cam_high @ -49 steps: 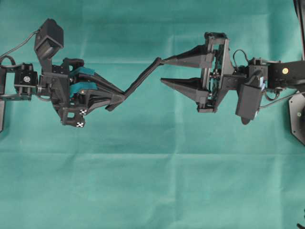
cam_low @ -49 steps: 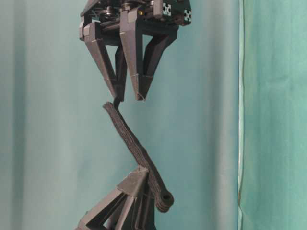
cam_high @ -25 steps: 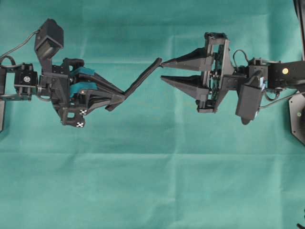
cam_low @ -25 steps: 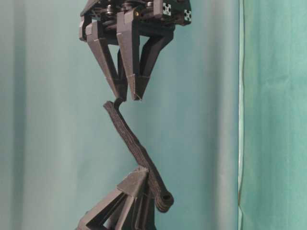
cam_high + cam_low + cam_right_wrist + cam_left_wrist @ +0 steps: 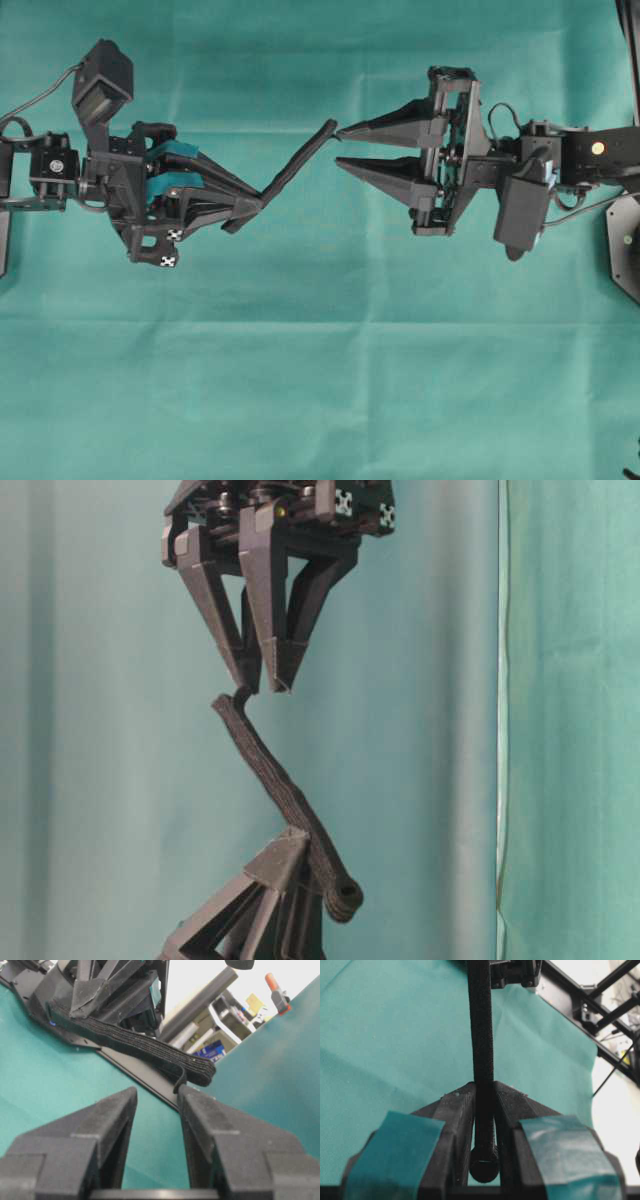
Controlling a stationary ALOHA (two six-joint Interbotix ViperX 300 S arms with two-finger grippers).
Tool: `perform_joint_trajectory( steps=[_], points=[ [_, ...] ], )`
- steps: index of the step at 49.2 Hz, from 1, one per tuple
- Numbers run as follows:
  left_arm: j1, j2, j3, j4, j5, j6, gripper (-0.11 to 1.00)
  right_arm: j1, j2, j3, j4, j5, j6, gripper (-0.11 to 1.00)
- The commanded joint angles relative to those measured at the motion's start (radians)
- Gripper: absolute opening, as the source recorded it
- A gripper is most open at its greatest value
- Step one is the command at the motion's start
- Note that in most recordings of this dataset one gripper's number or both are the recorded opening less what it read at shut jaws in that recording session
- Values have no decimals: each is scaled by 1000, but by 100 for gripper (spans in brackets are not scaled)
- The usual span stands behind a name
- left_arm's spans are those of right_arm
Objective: Peel off the Velcro with your right arm.
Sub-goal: 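Close the right gripper on the strap's free end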
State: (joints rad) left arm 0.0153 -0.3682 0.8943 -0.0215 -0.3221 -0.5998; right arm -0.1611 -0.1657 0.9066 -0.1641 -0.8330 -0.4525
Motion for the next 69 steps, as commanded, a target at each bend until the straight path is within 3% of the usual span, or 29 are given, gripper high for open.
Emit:
perform_joint_trajectory(
  steps=[1, 69],
  points=[
    [3, -6, -9, -2, -11, 2, 10, 5, -8, -28, -3, -9, 3, 2],
    [3, -3, 9, -2, -9, 0, 10, -2, 28, -66, -3, -9, -3, 2]
  ],
)
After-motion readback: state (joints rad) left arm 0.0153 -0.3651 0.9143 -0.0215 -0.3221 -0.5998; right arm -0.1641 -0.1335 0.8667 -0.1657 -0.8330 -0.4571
